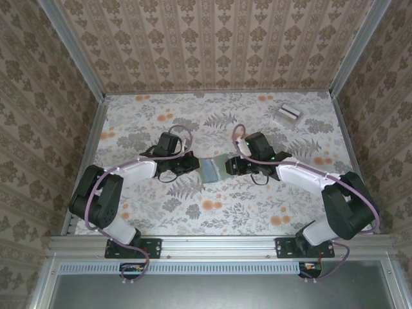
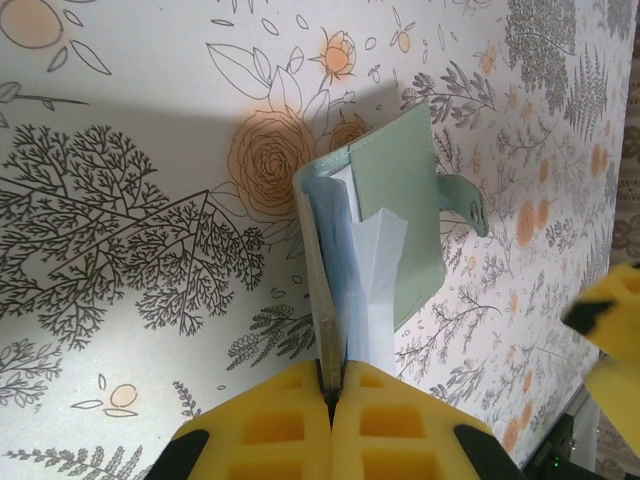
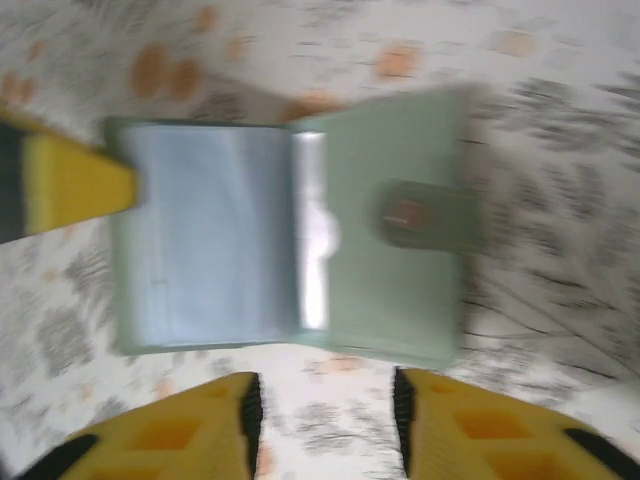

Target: Put the credit cards into the card holder

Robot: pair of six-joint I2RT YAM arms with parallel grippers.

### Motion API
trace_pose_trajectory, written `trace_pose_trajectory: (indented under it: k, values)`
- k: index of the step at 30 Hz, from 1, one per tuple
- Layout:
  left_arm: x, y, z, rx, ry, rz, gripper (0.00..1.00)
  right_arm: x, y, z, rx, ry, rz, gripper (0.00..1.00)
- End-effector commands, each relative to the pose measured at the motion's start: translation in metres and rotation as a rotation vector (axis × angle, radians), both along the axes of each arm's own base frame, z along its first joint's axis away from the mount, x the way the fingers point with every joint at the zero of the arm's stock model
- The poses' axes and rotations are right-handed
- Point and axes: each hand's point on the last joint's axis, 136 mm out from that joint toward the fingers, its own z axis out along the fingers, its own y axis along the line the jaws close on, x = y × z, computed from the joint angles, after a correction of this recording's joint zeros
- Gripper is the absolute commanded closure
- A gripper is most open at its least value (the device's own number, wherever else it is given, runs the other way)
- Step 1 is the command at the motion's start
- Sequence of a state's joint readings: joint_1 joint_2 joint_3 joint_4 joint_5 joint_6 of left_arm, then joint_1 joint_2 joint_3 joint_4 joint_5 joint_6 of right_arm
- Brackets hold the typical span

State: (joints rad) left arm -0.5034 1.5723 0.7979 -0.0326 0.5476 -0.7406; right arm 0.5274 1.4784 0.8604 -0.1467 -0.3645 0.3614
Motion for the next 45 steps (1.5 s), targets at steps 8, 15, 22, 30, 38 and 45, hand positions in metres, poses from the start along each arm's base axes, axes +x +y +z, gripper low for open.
trace_pose_trajectory:
  k: [8,15,22,30,38,45]
  values:
    - [-0.003,-0.013,0.012,-0.051,0.032,-0.069,1.00,-0.015,0.073,-0.012,0.115,0.198,0.136,0.52]
    - [-0.002,-0.013,0.008,-0.050,0.025,-0.071,1.00,-0.010,0.073,-0.038,0.057,0.224,0.105,0.43]
    - [-0.004,-0.024,0.010,-0.126,0.048,-0.102,1.00,-0.008,0.067,-0.056,0.009,0.237,0.086,0.41]
    - [-0.005,-0.023,0.005,-0.110,0.056,-0.119,1.00,-0.005,0.061,-0.063,0.036,0.259,0.054,0.51]
    - [-0.009,-0.019,-0.009,-0.076,0.077,-0.118,0.72,-0.004,0.059,-0.060,0.143,0.288,0.056,0.58]
    - [-0.006,-0.015,-0.010,-0.047,0.044,-0.115,0.68,0.000,0.055,-0.061,0.214,0.296,0.033,0.61]
